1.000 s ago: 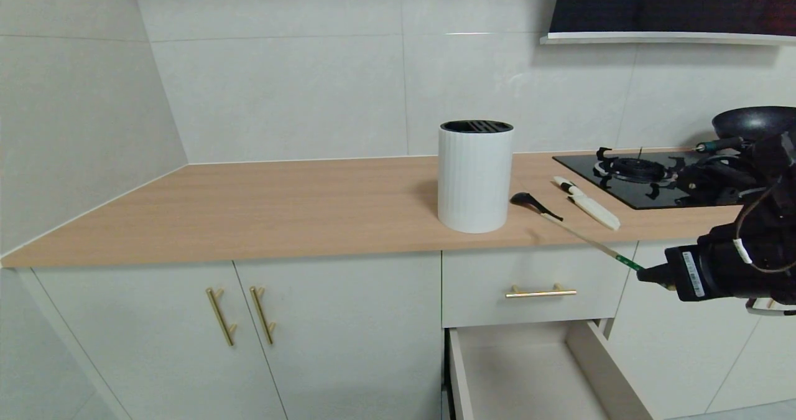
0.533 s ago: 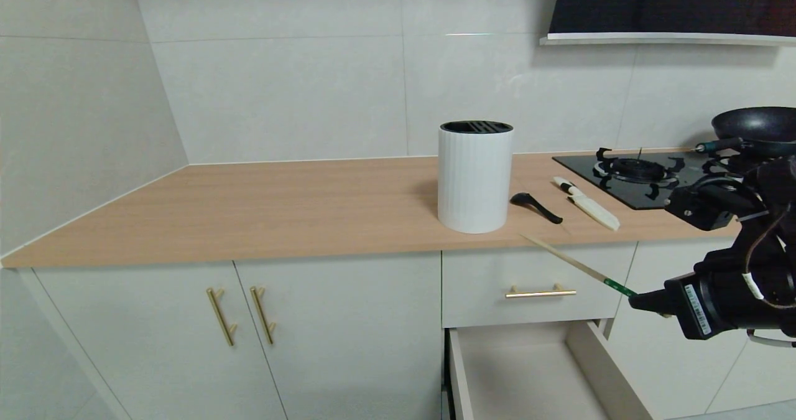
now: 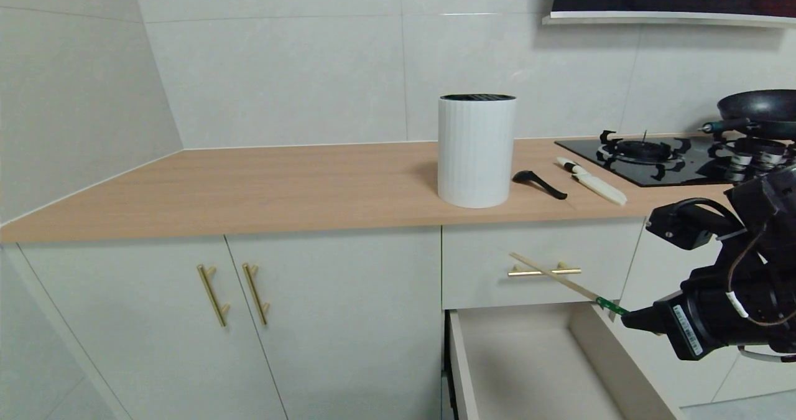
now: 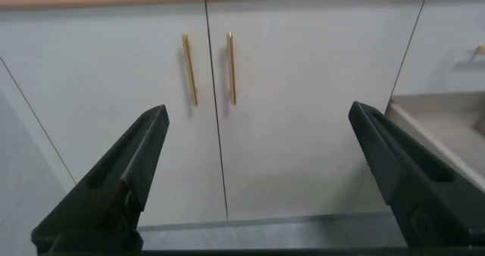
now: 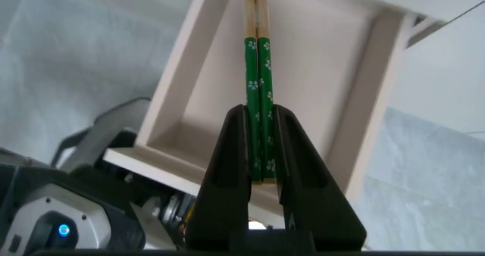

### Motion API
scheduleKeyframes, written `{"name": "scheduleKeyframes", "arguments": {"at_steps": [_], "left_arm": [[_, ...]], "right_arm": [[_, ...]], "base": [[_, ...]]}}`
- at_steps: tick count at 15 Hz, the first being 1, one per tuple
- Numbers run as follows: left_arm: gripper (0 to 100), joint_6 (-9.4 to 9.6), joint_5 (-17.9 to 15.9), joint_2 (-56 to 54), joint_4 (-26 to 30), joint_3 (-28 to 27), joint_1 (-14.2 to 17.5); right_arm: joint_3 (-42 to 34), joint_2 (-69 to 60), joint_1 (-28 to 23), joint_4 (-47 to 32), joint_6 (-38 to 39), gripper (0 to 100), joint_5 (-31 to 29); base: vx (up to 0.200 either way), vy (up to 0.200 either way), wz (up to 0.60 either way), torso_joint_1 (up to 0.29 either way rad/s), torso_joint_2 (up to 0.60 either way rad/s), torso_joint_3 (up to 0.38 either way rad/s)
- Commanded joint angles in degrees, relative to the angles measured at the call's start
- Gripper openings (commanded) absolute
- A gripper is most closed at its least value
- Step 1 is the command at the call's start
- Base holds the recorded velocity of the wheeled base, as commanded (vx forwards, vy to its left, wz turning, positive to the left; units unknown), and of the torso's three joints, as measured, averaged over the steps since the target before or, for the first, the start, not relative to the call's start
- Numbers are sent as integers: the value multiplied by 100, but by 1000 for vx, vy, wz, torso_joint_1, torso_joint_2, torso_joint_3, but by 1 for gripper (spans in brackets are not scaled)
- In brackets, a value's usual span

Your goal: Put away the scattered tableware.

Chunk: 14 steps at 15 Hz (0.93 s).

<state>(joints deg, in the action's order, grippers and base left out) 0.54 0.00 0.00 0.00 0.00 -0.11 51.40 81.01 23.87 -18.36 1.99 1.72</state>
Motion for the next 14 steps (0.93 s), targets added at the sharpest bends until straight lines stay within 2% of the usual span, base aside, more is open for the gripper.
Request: {"name": "scheduleKeyframes", "arguments": {"at_steps": [1,7,14], "left_arm": [[100,-1,0,0,0,0,-7],[100,-1,0,0,0,0,-7],[100,-1,0,0,0,0,-7]], "right_arm": [[-24,135,74,-1,3,0,4],[-86,609,171,8,3,0,-5],[-59,1207,206,25,3,0,4]], "base": [[0,0,0,-163,466,290],[0,0,0,-133,443,296],[0,0,0,-13,45,16]]}}
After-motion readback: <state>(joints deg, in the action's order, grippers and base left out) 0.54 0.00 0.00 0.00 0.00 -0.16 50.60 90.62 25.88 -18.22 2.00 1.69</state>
